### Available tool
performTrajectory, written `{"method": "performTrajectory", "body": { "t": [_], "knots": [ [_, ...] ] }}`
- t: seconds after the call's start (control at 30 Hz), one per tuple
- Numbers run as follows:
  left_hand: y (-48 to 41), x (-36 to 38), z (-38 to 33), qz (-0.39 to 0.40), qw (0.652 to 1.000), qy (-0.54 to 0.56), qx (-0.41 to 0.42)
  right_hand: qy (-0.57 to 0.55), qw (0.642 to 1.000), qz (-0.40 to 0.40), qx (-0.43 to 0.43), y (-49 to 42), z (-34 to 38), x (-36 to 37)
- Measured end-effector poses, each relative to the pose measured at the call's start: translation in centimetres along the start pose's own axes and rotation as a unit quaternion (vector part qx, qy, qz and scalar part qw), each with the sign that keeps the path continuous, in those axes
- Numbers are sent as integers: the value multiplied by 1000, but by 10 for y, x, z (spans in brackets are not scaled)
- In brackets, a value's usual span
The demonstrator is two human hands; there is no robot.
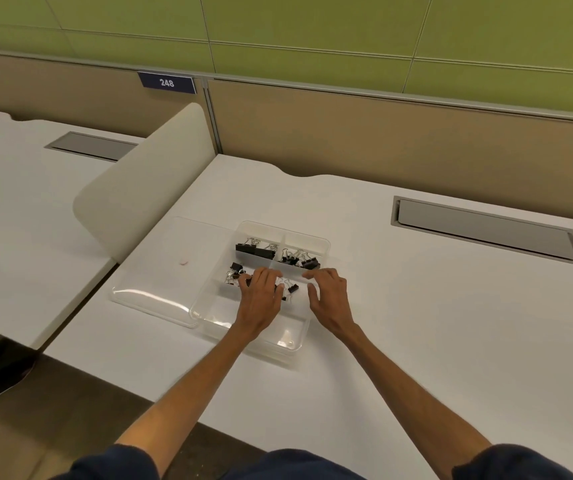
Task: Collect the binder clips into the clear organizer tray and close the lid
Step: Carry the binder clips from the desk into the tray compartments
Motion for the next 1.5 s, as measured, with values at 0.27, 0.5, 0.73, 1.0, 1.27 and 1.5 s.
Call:
{"method": "performTrajectory", "body": {
  "t": [0.27, 0.5, 0.73, 1.0, 1.27, 1.5],
  "knots": [
    [-24, 8, -57, -16, 998, 50, 30, 26, 998, -35, 34, 18, -43, -56],
    [-41, 27, -130, -8, 993, 86, 74, 55, 993, -65, 83, 46, -101, -116],
    [-48, 60, -227, 35, 984, 107, 141, 66, 980, -112, 149, 90, -168, -182],
    [-41, 98, -324, 90, 965, 163, 184, 83, 956, -170, 226, 151, -235, -260],
    [-28, 129, -417, 138, 939, 213, 231, 133, 922, -207, 298, 223, -293, -321],
    [-16, 148, -505, 185, 909, 246, 282, 131, 898, -231, 351, 280, -338, -372]
  ]
}}
Point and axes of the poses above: each hand's wrist, its own y-axis away from the middle knuckle, its own x-axis out of the palm, z = x × y, the point moved 10 cm from there along -y, towards the middle knuckle, and after that the axes turned 15 degrees about x, right-handed, at the moved point
